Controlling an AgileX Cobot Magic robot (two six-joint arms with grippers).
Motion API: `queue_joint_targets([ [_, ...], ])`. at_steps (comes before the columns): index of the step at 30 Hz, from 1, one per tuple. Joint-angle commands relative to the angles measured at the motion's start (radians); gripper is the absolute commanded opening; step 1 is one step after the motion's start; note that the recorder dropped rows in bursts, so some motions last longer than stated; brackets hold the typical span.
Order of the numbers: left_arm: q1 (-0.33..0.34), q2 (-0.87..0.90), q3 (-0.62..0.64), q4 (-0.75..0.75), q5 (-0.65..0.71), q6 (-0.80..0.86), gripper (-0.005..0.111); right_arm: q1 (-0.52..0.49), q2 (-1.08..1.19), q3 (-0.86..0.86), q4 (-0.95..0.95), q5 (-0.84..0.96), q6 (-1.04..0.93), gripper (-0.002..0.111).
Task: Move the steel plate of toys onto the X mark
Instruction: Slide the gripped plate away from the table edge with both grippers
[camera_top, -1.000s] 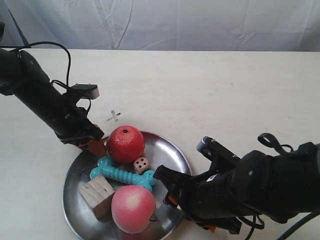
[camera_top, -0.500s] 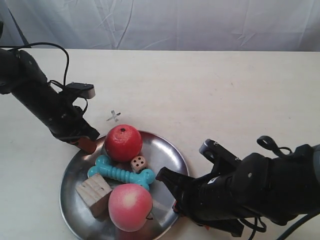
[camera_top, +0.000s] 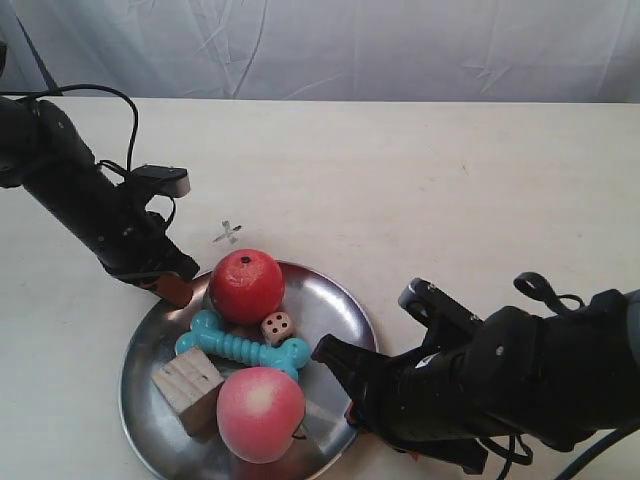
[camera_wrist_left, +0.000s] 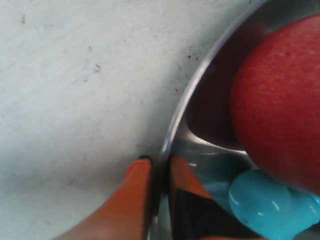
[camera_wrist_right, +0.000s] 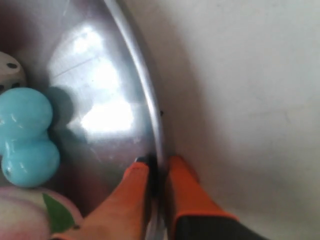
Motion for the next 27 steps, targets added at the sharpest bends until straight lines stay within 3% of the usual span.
queue_joint_targets([
  [1, -0.028, 0.025, 0.025, -0.032, 0.126, -0.029, 0.000, 0.001, 0.003, -0.016, -0.019, 0.005, -0.014, -0.001],
  [10, -0.028, 0.003, -0.020, 0.075, 0.217, -0.130, 0.000, 0.001, 0.003, -0.016, -0.023, 0.062, -0.014, -0.001],
  [27, -0.028, 0.003, -0.066, 0.105, 0.287, -0.159, 0.000, -0.003, -0.010, -0.016, -0.021, 0.096, -0.014, -0.001],
])
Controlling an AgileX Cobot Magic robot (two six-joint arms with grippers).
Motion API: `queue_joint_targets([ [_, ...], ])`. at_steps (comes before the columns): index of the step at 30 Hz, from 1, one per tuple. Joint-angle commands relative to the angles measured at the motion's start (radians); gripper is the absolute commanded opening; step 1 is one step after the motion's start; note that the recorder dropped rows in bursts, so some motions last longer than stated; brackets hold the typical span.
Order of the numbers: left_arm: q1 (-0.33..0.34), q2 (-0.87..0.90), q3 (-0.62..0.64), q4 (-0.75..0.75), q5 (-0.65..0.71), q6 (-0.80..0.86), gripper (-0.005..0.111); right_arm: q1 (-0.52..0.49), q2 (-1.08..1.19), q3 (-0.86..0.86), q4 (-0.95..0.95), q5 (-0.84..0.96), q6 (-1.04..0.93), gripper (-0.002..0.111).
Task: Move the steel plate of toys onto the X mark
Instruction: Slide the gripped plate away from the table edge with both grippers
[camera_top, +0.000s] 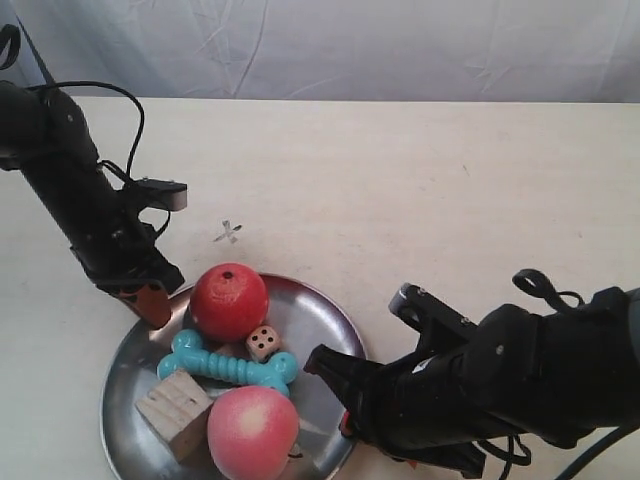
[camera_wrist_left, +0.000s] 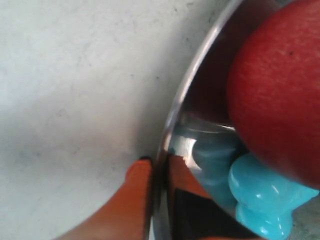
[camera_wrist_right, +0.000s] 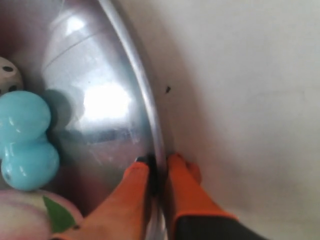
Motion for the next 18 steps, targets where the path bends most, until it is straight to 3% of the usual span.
queue_joint_targets([
  [1, -0.023, 0.000, 0.000, -0.077, 0.100, -0.021, 0.000, 0.001, -0.002, -0.014, -0.003, 0.021, -0.002, -0.001],
  [9, -0.023, 0.000, -0.048, -0.068, 0.177, -0.026, 0.000, 0.001, -0.026, -0.014, -0.024, 0.022, -0.002, -0.001],
  [18, -0.023, -0.028, -0.066, -0.053, 0.144, -0.041, 0.000, 0.001, -0.051, -0.014, -0.026, 0.019, -0.002, -0.001],
])
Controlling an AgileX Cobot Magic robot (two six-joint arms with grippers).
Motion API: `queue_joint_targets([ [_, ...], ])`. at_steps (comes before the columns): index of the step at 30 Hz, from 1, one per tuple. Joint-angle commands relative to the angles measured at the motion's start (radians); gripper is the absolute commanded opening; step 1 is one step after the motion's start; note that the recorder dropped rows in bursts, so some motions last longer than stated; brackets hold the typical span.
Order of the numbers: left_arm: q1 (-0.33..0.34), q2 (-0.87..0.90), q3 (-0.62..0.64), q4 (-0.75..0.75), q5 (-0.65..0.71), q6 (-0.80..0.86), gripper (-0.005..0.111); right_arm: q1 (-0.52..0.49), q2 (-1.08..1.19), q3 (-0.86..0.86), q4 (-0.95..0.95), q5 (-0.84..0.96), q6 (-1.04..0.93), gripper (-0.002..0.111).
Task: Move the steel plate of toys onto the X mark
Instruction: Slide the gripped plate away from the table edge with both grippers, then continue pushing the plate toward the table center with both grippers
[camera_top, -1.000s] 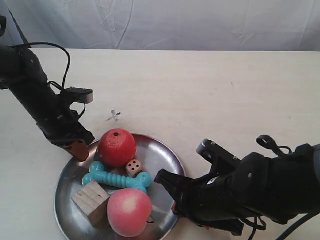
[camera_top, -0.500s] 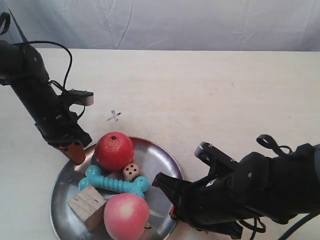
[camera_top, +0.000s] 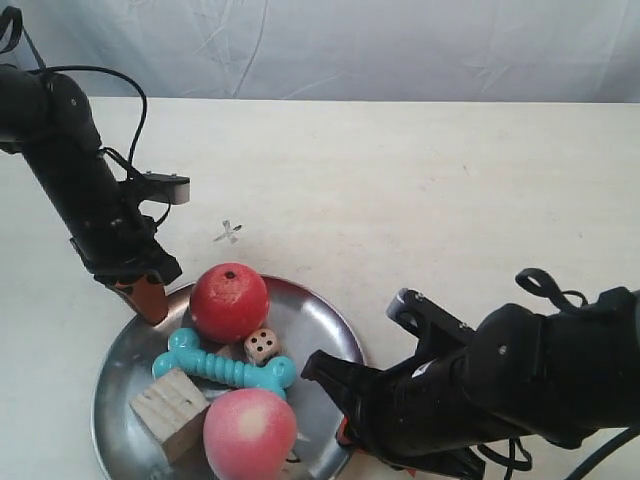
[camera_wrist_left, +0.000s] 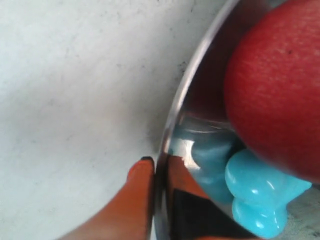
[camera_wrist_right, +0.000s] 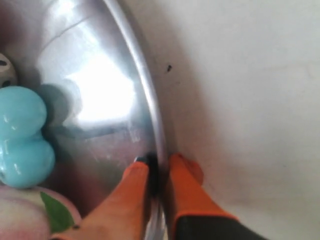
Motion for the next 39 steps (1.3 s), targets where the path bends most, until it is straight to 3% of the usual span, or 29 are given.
queue_joint_targets([
  [1, -0.021, -0.035, -0.007, -0.083, 0.040, -0.021, 0.000, -0.006, -0.038, -0.014, -0.014, -0.007, -0.011, -0.001],
  [6, -0.021, -0.036, -0.010, -0.066, 0.045, -0.025, 0.000, -0.107, -0.045, -0.052, -0.088, 0.063, -0.013, -0.001],
  [9, -0.021, -0.036, -0.022, -0.063, 0.048, -0.025, 0.000, -0.116, -0.042, -0.108, -0.146, 0.068, -0.015, -0.001],
  [13, -0.021, -0.036, -0.090, -0.057, 0.077, -0.027, 0.000, -0.120, -0.011, -0.142, -0.161, 0.061, -0.015, -0.001],
  [22, -0.021, -0.009, -0.211, 0.016, 0.092, -0.054, 0.000, -0.247, 0.052, -0.274, -0.269, 0.100, -0.015, -0.001],
  [34, -0.019, 0.222, -0.550, 0.108, 0.111, -0.097, 0.000, -0.371, 0.326, -0.610, -0.375, 0.149, -0.015, -0.001],
  [39, -0.019, 0.289, -0.616, 0.110, 0.104, -0.100, 0.000, -0.376, 0.432, -0.735, -0.428, 0.181, -0.013, -0.001],
])
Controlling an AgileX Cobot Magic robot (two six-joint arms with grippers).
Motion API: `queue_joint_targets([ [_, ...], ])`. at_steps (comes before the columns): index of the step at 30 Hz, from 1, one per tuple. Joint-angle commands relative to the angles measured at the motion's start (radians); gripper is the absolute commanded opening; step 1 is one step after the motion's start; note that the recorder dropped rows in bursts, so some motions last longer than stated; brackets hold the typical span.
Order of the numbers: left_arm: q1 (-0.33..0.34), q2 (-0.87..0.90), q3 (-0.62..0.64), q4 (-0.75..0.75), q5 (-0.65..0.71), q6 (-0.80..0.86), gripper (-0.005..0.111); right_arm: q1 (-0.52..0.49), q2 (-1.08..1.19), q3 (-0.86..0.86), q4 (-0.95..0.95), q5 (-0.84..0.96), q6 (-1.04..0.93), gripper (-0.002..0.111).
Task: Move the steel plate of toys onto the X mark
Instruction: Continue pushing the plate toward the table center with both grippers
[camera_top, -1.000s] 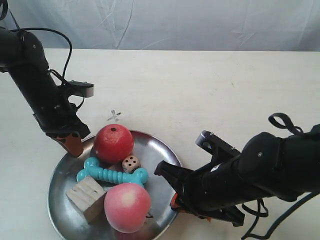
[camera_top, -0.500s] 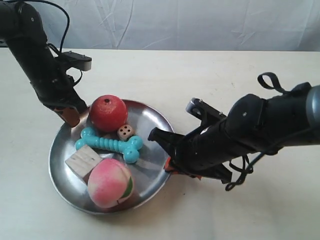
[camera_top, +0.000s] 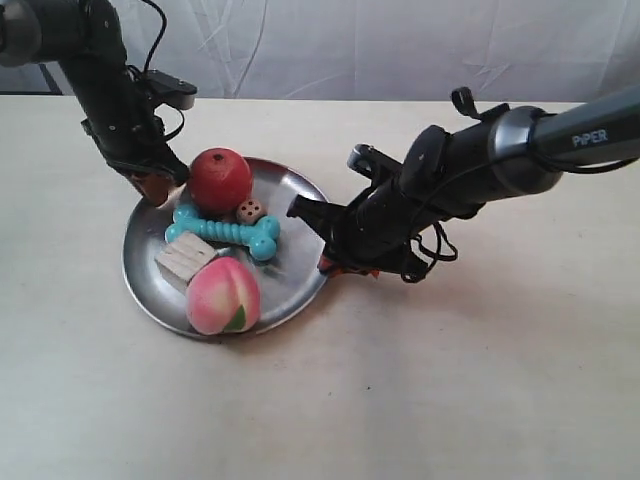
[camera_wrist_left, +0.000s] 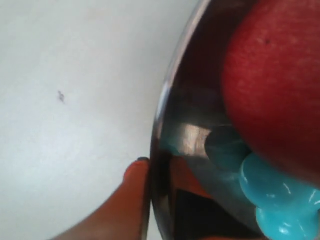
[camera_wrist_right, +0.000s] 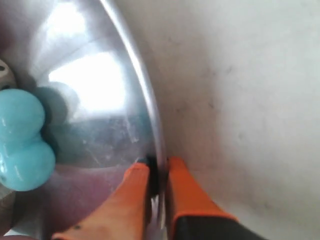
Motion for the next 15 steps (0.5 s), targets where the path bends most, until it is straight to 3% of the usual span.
queue_joint_targets([
  [1, -0.038, 0.046, -0.038, -0.157, 0.080, 0.006, 0.000, 0.007, 0.062, -0.134, 0.020, -0.034, 0.003, -0.001],
  [5, -0.036, 0.046, -0.050, -0.125, 0.066, -0.019, 0.005, -0.011, 0.087, -0.202, -0.088, 0.047, 0.001, 0.004],
  [7, -0.034, 0.046, -0.052, -0.120, 0.066, -0.024, 0.012, -0.023, 0.088, -0.218, -0.103, 0.078, 0.006, 0.018],
  [11, -0.018, 0.046, -0.052, -0.126, 0.066, -0.046, 0.038, -0.046, 0.088, -0.232, -0.101, 0.112, 0.006, 0.047],
  [15, 0.001, 0.046, -0.052, -0.112, 0.061, -0.079, 0.055, -0.052, 0.088, -0.237, -0.105, 0.132, 0.006, 0.049],
])
